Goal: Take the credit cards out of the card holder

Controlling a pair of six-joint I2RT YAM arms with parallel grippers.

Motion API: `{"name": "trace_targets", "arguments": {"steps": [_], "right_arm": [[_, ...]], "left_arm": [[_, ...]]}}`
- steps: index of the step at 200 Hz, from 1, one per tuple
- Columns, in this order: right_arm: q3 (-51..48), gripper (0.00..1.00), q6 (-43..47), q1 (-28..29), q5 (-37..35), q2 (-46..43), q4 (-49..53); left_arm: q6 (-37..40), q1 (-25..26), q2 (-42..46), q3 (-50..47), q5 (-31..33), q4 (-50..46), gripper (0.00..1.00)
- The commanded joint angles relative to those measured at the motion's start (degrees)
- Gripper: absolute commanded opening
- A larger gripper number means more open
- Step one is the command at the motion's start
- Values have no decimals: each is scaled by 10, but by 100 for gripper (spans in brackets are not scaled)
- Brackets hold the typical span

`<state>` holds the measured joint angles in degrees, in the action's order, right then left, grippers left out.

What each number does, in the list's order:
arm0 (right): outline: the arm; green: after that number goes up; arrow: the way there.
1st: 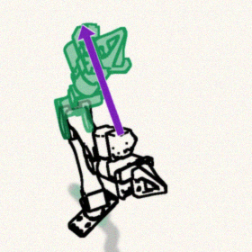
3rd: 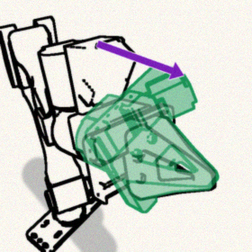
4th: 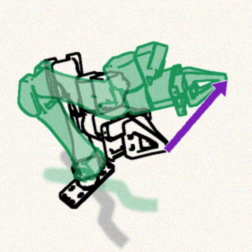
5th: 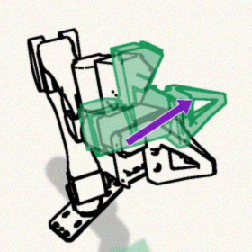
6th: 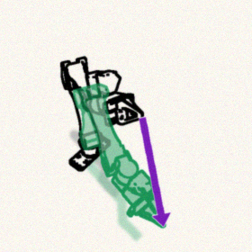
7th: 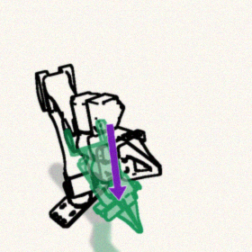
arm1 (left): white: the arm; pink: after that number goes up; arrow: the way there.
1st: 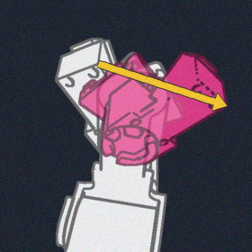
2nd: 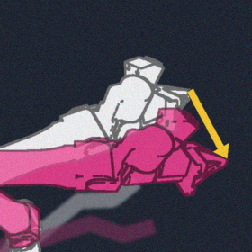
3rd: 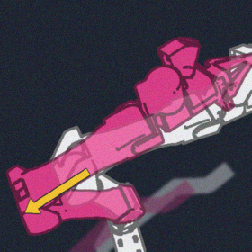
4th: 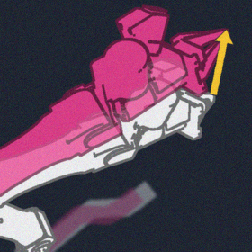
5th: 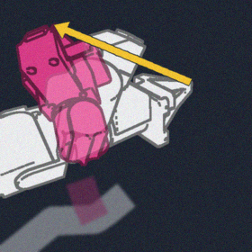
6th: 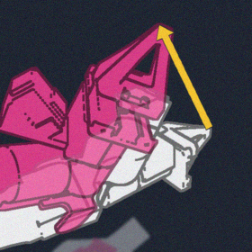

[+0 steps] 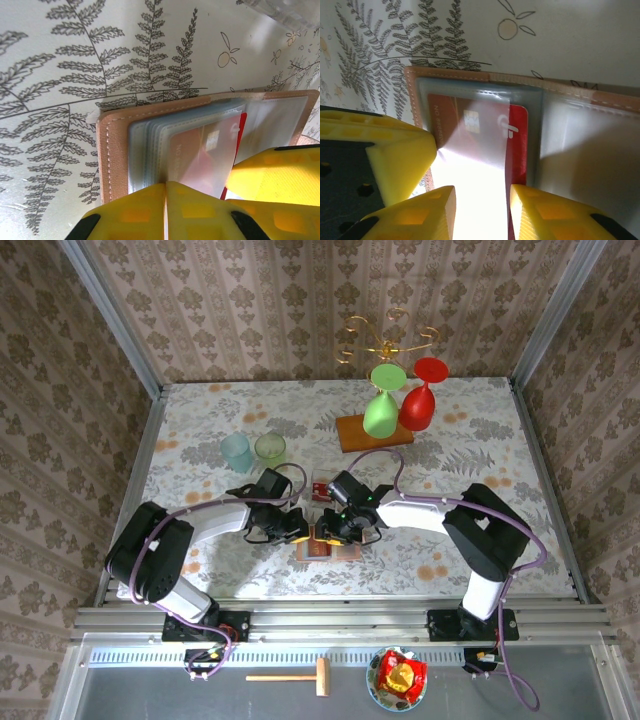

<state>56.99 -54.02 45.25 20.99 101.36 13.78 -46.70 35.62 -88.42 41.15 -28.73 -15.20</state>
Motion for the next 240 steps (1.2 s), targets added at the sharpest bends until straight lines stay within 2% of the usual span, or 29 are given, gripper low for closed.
{"name": "trace_targets", "arguments": {"steps": [1,63,135,240], "right_arm": [[7,35,5,-2,-28,-5,42],[5,35,4,-3,-37,-18,48],[-20,35,-3,-20,-16,-53,5],[-47,27,13,-46,33,-33,-29]], "left_arm": [[12,2,-9,3,8,-22,10],[17,1,-8,12,8,-32,10],[12,3,17,21,4,-33,10],[4,30,-2,37,7,-49,9]]}}
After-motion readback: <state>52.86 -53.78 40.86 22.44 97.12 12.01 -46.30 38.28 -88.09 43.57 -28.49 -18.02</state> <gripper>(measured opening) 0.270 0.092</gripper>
